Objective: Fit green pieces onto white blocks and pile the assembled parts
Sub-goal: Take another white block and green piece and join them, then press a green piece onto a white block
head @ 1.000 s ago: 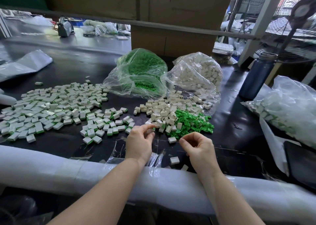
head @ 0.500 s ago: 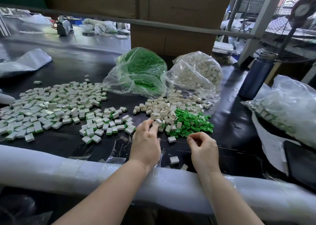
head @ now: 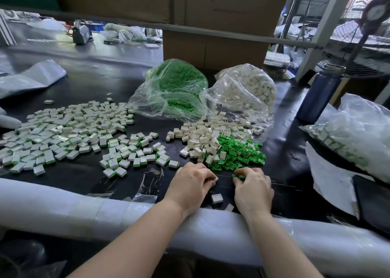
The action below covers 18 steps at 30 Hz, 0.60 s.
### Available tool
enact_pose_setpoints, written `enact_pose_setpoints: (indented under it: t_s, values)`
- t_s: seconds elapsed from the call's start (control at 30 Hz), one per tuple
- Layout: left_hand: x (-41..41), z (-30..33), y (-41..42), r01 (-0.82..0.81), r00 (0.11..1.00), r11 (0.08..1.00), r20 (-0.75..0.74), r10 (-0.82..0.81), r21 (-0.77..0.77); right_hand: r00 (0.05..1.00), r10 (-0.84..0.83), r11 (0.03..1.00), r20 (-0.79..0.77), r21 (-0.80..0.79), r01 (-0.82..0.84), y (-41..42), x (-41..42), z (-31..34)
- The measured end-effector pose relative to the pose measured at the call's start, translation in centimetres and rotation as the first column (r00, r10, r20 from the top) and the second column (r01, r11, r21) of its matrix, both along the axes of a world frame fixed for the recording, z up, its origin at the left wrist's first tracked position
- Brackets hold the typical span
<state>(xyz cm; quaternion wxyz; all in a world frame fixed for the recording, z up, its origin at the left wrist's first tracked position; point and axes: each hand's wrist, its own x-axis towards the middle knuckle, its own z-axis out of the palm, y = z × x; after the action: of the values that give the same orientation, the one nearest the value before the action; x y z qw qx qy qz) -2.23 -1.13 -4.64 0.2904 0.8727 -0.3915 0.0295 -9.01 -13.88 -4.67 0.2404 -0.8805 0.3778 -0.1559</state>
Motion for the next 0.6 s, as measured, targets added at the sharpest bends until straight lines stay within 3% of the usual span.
enact_pose_setpoints:
  t_s: [0.47,0.6]
  values:
    - [0.36,-0.02,-0.14,-0.027,0.994,0.999,-0.109,0.031,0.038,0.995,-0.012,0.998,0.103,0.058,0.006,0.19,-0.31,0.41]
    - [0.23,0.03,0.0,0.004,0.979,0.999,-0.204,-0.014,-0.053,0.958,0.102,0.992,0.267,0.047,-0.119,0.18,-0.45,0.41]
